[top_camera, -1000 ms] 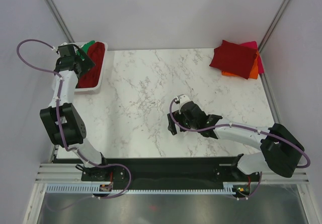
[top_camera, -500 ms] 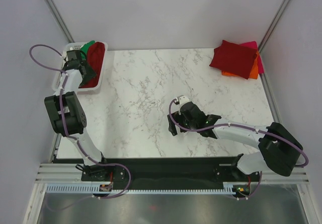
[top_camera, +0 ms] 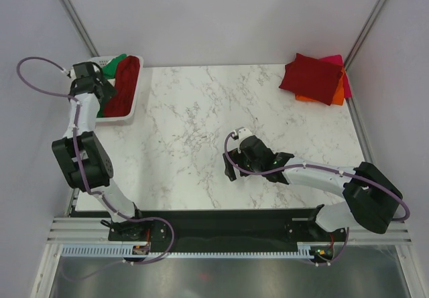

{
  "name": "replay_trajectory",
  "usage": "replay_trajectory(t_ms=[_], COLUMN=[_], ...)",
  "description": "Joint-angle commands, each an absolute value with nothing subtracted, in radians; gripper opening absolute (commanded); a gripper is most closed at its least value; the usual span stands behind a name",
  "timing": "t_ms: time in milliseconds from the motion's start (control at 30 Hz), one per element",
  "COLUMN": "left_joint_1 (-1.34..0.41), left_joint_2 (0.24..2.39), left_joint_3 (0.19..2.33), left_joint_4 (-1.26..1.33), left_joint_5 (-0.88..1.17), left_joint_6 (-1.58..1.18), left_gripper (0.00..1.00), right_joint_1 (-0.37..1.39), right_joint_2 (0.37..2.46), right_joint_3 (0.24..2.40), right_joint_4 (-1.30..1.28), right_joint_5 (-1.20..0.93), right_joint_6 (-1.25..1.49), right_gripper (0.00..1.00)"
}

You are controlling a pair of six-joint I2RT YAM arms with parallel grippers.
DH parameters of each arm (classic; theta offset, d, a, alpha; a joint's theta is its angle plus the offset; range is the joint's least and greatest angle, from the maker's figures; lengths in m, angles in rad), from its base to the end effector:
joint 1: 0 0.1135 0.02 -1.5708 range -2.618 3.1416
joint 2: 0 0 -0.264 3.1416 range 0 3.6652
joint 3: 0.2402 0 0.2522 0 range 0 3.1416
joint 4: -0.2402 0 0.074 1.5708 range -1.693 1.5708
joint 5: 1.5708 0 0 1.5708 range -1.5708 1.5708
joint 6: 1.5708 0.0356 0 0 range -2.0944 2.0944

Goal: Fold and stack the t-shirts
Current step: Grab the tshirt from the pile

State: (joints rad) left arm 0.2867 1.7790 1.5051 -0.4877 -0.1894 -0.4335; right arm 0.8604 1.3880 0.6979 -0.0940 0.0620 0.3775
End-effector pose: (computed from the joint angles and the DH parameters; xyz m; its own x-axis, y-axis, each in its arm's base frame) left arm 0.3870 0.1211 0.2881 -0.4291 -0.5566 -0.7114 -0.6487 0.7380 -0.1861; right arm 0.1821 0.2083 0.1861 -0.6965 -0.2455 -0.6743 -0.5070 0.8333 0.2203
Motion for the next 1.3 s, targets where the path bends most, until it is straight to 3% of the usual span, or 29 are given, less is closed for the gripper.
replay_trajectory(t_ms=[0, 367, 633, 1267], left_joint_1=[0.383, 0.408, 0.407, 0.407], left_joint_2=[1.759, 1.965, 1.993, 2.066], left_joint_3=[1.571, 1.686, 1.761, 1.830], left_joint_4=[-0.524, -0.558, -0.557, -0.545], left_joint_5=[-0.178, -0.109, -0.106, -0.094], left_joint_6=[-0.515, -0.492, -0.463, -0.428], left_gripper=[0.81, 0.77, 0.72, 0.71], right_joint_1=[0.862, 0.862, 0.862, 0.864], right_joint_2=[1.387, 1.368, 1.399, 1.474], right_joint_3=[0.710, 0.699, 0.707, 0.732], right_joint_4=[-0.091, -0.100, -0.100, -0.095], right_joint_5=[0.081, 0.097, 0.106, 0.109], right_joint_6=[0.368, 0.376, 0.374, 0.367], right_gripper=[0.98, 0.98, 0.98, 0.98])
